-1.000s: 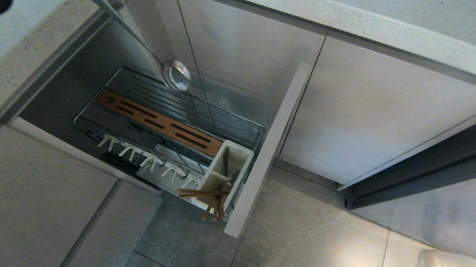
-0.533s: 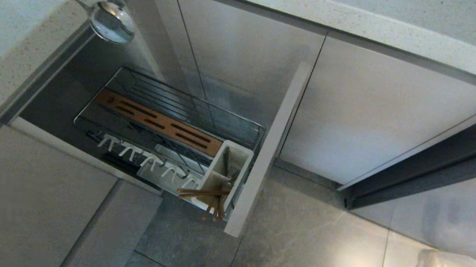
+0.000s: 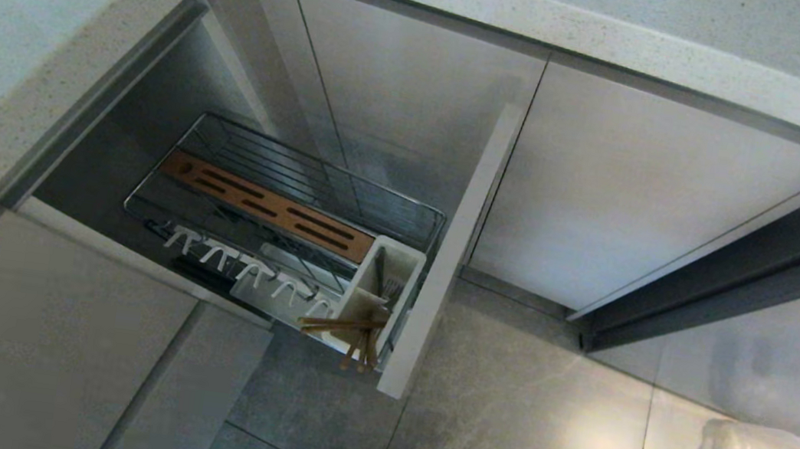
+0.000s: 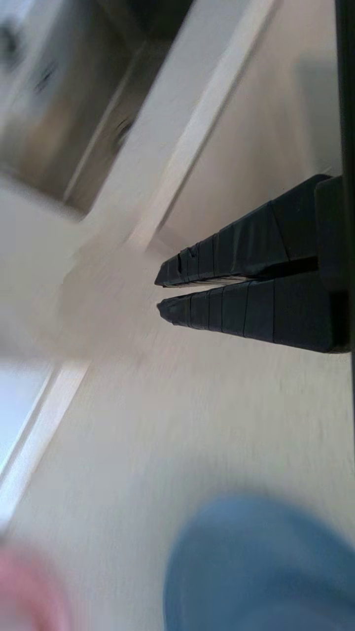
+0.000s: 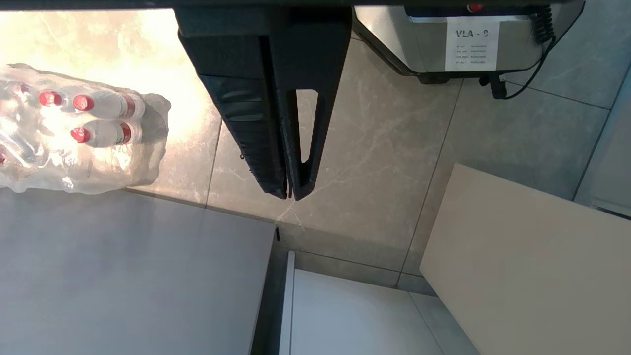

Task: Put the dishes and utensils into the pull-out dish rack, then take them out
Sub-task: Take the spoon out of the cupboard

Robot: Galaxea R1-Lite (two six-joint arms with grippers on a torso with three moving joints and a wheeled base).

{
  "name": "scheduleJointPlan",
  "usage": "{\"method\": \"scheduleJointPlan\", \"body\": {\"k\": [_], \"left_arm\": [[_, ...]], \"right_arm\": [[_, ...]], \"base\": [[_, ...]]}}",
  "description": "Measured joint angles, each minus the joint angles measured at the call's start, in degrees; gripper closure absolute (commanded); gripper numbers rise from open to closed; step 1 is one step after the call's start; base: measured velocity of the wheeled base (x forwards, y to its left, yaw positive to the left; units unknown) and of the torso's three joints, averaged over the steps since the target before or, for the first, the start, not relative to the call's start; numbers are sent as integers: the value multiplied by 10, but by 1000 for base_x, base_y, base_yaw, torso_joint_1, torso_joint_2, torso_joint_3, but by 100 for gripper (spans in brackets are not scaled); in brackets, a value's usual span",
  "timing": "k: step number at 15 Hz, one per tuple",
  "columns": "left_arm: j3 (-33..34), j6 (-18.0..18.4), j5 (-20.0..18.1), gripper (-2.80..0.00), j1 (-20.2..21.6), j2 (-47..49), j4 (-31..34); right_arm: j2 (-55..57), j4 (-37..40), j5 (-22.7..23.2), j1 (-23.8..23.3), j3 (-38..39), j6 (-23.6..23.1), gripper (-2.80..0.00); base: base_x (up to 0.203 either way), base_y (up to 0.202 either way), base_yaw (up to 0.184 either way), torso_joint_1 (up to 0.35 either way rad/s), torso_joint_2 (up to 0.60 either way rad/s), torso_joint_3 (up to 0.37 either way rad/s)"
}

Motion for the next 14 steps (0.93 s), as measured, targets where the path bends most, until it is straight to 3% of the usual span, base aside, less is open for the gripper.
{"method": "scheduleJointPlan", "body": {"k": [3, 8, 14], "left_arm": [[-4, -24, 6, 0, 73, -13, -10], [-5, -52, 51, 0, 181, -15, -36], [12, -87, 57, 0, 315, -4, -48]], "right_arm": [[0, 0, 0, 0, 0, 0, 0], [0, 0, 0, 0, 0, 0, 0], [0, 0, 0, 0, 0, 0, 0]], "base": [[0, 0, 0, 0, 0, 0], [0, 0, 0, 0, 0, 0], [0, 0, 0, 0, 0, 0]]}}
